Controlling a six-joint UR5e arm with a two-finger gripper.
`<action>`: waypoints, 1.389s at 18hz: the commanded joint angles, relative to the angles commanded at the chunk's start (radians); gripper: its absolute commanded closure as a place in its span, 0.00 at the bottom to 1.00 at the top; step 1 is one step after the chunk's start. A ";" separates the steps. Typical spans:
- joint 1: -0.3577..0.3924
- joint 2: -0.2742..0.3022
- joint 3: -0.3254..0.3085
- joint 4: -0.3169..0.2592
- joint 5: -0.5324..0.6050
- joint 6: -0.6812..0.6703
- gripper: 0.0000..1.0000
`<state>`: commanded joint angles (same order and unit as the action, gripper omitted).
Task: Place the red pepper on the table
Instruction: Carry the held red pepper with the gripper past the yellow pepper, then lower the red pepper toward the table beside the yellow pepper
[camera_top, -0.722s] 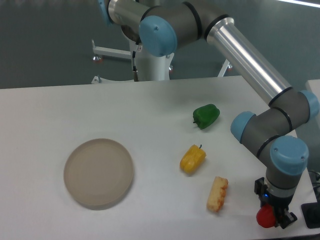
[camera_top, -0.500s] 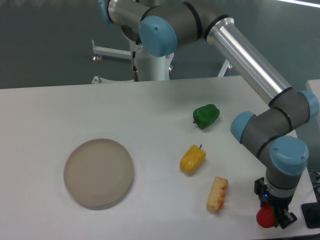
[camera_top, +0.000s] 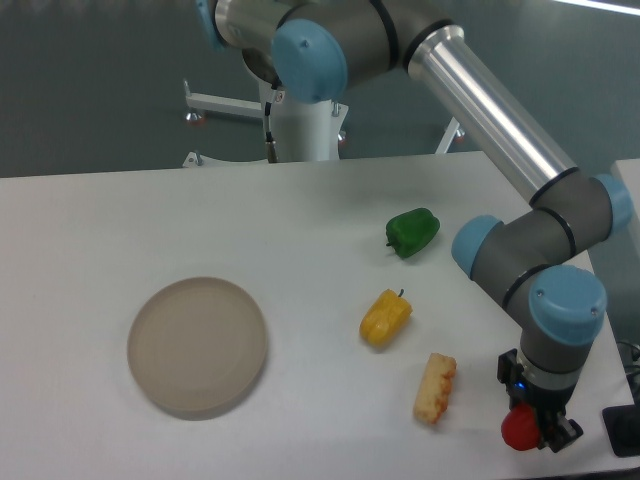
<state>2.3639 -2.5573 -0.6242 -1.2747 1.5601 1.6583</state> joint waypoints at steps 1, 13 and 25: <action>0.000 0.017 -0.027 0.000 -0.005 -0.011 0.56; -0.005 0.353 -0.492 0.006 -0.078 -0.130 0.56; -0.161 0.424 -0.669 0.189 -0.074 -0.606 0.56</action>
<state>2.2029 -2.1337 -1.2932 -1.0862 1.4864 1.0526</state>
